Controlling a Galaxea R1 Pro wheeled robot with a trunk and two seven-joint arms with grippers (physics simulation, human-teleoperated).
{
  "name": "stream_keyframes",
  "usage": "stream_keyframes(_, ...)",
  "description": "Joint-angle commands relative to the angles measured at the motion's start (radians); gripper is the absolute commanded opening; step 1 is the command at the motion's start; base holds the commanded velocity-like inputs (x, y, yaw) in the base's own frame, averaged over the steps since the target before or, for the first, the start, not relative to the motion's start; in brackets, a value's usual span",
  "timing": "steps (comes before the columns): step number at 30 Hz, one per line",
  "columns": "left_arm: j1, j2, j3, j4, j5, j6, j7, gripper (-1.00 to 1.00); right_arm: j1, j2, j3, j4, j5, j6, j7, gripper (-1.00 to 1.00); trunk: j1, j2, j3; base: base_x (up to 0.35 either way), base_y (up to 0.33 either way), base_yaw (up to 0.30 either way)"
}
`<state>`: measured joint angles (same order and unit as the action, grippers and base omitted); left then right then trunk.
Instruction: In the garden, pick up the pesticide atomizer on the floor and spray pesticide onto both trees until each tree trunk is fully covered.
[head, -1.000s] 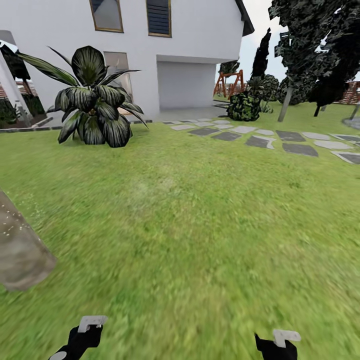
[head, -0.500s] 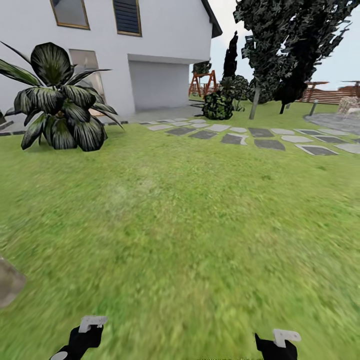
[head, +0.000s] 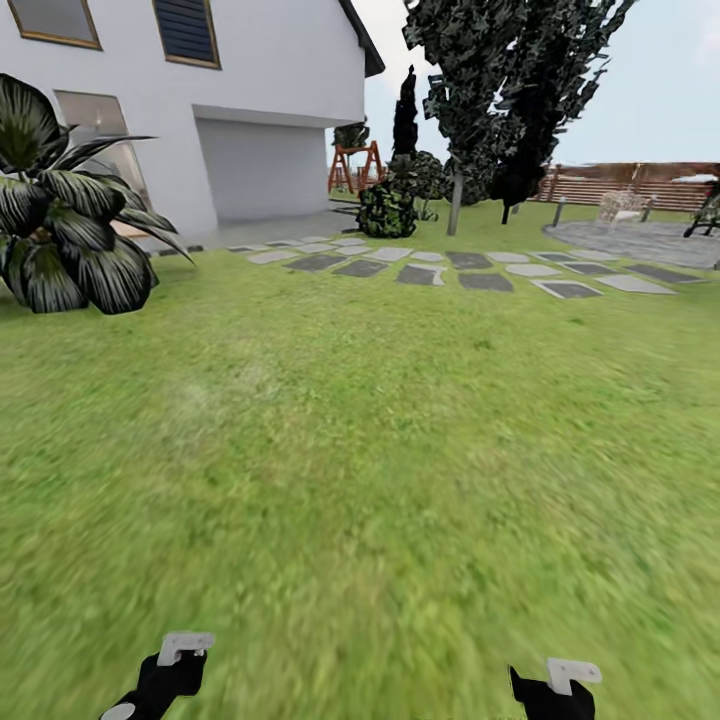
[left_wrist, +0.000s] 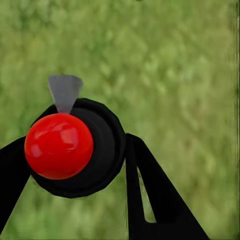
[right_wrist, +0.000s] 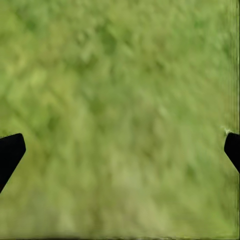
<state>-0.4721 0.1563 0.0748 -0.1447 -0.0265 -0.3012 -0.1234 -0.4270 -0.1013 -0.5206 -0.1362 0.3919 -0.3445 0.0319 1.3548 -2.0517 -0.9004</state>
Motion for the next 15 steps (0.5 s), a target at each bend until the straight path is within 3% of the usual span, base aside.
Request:
stream_keyframes(1,0.000,0.000,0.008,0.000,-0.003,-0.003,-0.007,-1.00,-0.001,0.000,-0.009,0.001,0.007,-0.004,0.003,1.00,0.000,0.000,-0.001,0.000,0.000,-0.300)
stream_keyframes(15,0.000,0.000,0.008,0.000,-0.003,-0.003,-0.007,-1.00,-0.001,0.000,-0.009,0.001,0.007,-0.004,0.003,1.00,0.000,0.000,-0.001,0.000,0.000,-0.300)
